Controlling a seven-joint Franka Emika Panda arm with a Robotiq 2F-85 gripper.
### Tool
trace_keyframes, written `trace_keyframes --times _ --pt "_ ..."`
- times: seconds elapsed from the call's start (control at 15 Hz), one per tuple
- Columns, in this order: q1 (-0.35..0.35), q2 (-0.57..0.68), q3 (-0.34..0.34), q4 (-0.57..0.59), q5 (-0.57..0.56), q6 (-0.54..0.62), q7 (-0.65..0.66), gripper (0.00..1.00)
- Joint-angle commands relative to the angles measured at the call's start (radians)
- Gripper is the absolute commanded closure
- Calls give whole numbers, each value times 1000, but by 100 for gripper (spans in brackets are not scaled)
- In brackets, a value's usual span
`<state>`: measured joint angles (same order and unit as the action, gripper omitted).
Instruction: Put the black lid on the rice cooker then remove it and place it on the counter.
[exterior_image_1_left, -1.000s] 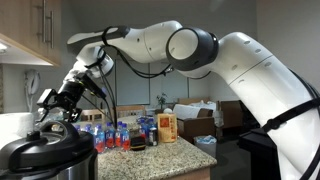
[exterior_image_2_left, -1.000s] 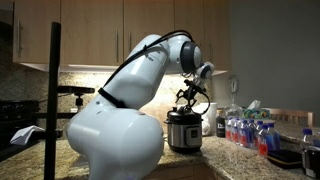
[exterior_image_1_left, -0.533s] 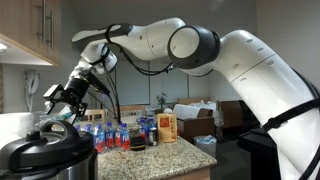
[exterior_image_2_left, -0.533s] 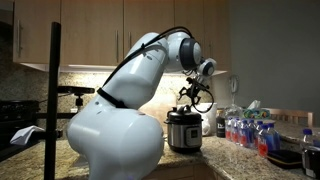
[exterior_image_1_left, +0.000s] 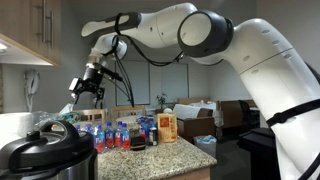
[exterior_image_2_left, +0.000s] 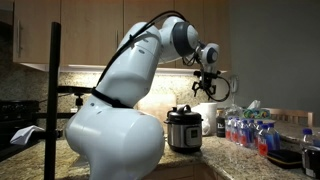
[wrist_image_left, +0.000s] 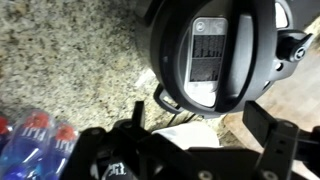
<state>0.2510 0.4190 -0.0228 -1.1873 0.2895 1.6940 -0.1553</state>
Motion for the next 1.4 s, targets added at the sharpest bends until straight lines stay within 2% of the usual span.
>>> trace_keyframes --times 0.0,0.33,0.4,0.73,0.93,1.0,1.33 --pt "32 -156 -56 -207 -123 129 91 0" --pt "62 -298 -102 -443 -312 268 310 0" --pt "2 -326 -34 -487 -363 277 376 0" --pt "-51 -471 5 -655 -484 171 623 0" --pt "-103 -519 22 -691 -476 100 648 0" --pt "-105 -453 37 -624 -457 120 604 0" --pt "-131 -498 42 -662 -455 100 609 0"
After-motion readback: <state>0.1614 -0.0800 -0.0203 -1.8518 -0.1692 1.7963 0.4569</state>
